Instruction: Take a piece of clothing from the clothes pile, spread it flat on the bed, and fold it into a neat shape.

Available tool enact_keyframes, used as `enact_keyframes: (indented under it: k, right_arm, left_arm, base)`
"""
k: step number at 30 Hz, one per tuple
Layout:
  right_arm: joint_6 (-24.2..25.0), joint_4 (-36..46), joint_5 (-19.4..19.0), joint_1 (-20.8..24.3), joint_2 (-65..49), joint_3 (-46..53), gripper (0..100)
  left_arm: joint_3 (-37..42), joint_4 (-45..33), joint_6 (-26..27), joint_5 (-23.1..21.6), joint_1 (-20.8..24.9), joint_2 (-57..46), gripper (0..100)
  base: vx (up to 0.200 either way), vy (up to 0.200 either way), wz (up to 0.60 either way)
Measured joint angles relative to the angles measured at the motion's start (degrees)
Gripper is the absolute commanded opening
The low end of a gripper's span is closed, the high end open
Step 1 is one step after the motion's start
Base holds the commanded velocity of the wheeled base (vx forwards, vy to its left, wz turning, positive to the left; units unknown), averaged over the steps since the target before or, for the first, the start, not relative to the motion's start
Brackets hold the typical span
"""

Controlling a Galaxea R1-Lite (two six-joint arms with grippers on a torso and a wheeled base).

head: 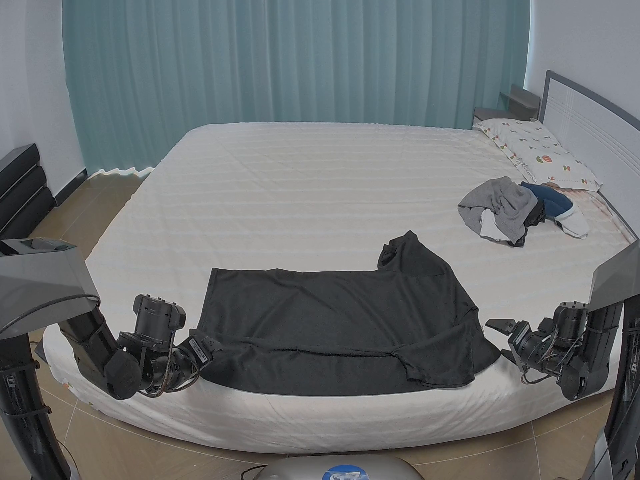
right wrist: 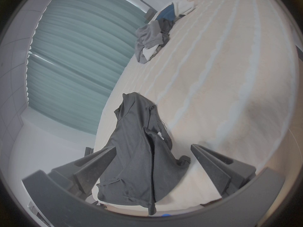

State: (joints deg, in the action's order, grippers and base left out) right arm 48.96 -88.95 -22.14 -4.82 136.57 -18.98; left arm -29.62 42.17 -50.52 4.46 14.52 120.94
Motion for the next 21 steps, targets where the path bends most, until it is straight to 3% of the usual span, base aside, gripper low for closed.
enact_keyframes:
  k: [5,21]
  right_arm:
    - [-0.55,0.00,-5.91,-0.30,0.87,-1.57,100]
    - [-14.53,0.00,-6.75,-1.63,1.50,4.79,100]
  left_arm:
    - [0.00,0.06,0.00,-0.01,-0.05,0.11,100]
    - [0.00,0.09,-0.01,0.00,-0.02,0.26,100]
  base:
    - [0.000,0.000,0.00]
    - [0.000,0.000,0.00]
